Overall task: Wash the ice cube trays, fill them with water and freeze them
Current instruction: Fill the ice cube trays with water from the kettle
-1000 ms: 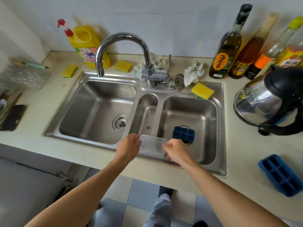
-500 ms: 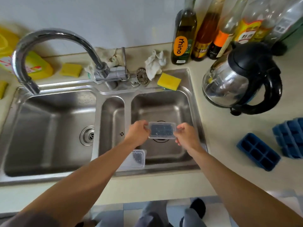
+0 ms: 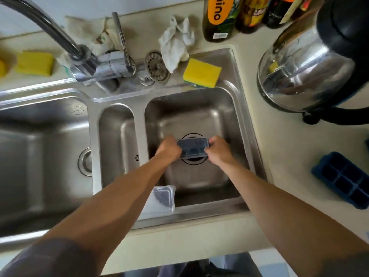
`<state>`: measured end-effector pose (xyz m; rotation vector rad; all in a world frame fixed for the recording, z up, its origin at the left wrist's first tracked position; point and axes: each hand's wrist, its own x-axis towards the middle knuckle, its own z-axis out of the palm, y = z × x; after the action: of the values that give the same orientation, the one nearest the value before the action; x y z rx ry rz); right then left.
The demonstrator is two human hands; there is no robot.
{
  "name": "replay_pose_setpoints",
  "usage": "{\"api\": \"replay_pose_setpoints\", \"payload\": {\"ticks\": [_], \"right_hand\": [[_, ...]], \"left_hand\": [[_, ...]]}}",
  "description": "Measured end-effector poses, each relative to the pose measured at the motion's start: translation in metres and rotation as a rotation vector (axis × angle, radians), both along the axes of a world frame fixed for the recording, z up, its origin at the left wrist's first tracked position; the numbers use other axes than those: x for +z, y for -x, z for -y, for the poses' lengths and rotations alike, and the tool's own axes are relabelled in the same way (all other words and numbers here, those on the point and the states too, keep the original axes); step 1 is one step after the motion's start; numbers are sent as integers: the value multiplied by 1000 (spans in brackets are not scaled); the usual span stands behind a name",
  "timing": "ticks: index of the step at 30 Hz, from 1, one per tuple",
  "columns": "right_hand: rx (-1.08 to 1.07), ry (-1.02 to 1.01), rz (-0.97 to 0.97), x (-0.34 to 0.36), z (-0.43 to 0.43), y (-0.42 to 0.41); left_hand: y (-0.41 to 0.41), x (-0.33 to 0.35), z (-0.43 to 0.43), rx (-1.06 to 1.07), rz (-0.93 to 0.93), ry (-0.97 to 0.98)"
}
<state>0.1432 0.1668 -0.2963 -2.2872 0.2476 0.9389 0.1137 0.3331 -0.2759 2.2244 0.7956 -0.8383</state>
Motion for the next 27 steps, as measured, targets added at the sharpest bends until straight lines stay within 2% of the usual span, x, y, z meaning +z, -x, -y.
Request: {"api": "replay_pose_setpoints", "payload": {"ticks": [9, 19, 27], "right_hand": [[-16, 77, 19, -12, 2, -1], [-174, -32, -158, -12, 6, 1], [-131, 3, -136, -12, 2, -1]], "left_hand": [[-5, -22, -1, 150, 113, 15], [-12, -25, -3, 261, -1, 52], [-15, -26, -4, 71, 15, -23]]}}
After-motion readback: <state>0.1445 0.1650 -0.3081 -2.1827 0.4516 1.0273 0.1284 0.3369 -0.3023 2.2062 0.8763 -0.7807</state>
